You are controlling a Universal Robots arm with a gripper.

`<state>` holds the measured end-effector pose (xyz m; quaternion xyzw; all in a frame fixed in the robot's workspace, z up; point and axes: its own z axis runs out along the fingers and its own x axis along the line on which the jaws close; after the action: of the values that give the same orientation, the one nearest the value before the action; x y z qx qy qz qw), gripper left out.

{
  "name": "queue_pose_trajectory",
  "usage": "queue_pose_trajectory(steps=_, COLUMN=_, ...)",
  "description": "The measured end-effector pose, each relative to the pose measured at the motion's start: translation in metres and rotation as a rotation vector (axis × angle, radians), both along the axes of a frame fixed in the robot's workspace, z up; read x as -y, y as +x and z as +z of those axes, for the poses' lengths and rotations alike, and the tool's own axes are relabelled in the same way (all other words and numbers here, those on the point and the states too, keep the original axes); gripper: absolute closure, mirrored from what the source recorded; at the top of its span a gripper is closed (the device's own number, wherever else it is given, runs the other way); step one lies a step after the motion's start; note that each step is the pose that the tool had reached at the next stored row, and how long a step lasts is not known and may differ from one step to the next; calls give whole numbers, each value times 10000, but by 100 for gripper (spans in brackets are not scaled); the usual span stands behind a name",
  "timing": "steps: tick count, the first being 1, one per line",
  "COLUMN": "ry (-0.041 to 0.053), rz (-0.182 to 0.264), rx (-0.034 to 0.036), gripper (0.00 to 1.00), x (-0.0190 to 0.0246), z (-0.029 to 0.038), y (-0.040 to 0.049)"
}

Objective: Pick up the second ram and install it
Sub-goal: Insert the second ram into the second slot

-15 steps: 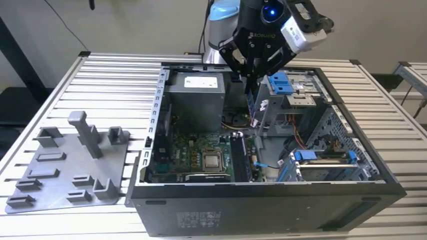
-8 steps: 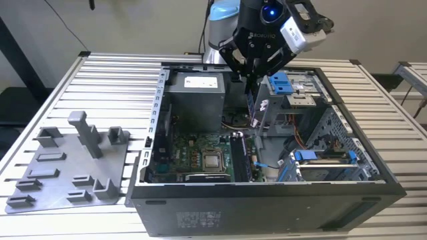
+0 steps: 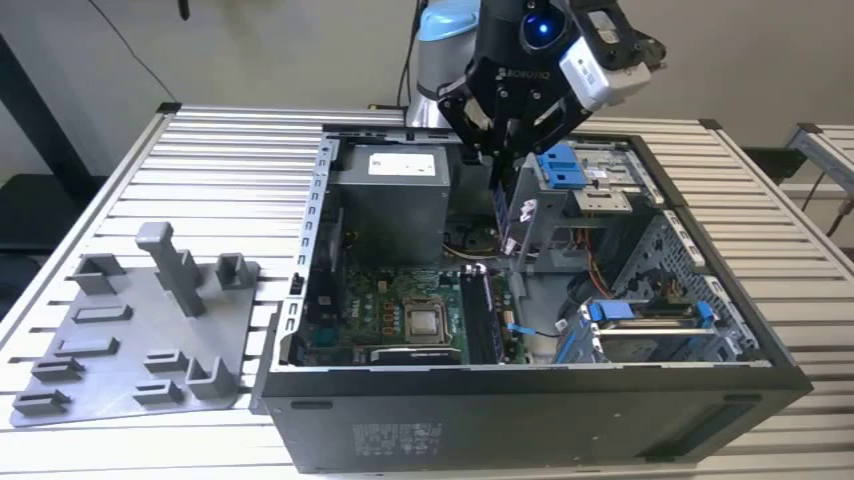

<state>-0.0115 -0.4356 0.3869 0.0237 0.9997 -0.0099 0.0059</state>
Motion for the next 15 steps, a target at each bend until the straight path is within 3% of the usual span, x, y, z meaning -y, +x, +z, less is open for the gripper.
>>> queue_pose_trajectory(steps=15, ry=0, rz=-13, rx=0, gripper=86, x=0, z=-90, y=42)
